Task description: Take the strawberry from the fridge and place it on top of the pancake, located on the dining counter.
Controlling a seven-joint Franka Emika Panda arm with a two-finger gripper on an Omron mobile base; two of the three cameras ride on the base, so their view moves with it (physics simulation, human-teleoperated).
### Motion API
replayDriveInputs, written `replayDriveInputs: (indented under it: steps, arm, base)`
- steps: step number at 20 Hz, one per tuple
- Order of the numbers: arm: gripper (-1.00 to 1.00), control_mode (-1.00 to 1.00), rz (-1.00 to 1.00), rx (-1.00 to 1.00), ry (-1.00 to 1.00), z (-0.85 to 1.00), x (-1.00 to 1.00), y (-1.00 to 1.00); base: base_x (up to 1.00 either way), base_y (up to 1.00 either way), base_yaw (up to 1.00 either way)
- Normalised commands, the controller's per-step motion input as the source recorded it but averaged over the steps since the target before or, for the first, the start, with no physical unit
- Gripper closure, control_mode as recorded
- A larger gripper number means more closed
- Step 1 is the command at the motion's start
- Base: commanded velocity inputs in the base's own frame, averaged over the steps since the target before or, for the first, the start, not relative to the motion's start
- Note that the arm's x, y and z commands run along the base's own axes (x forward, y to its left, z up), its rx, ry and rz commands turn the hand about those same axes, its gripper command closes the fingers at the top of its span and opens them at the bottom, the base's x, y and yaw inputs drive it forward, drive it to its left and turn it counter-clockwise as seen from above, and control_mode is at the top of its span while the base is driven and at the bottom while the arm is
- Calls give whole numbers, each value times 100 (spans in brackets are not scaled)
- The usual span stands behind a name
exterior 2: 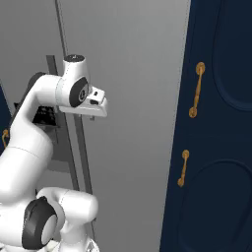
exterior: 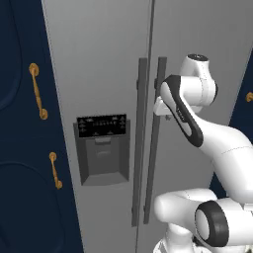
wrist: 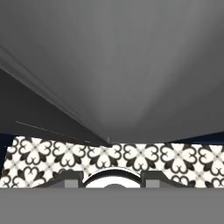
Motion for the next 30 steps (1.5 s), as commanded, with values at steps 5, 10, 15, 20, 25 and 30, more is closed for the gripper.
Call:
replayDriveInputs:
  steps: [5, 10, 15, 20, 25, 30]
  arm:
    - [-100, 100, 0, 0, 0, 0, -1, 0]
    - [-100, 100, 0, 0, 0, 0, 0, 0]
    - [-100, 100, 0, 0, 0, 0, 0, 0]
    - [-100, 100, 0, 0, 0, 0, 0, 0]
    - [-100, 100, 0, 0, 0, 0, 0, 0]
    - [-100, 100, 0, 0, 0, 0, 0, 0]
  base:
    - [-31, 0, 0]
    - [-76, 0, 0]
    - [-40, 26, 0]
    - [-8, 58, 0]
    - [-25, 10, 0]
    - [-51, -16, -1]
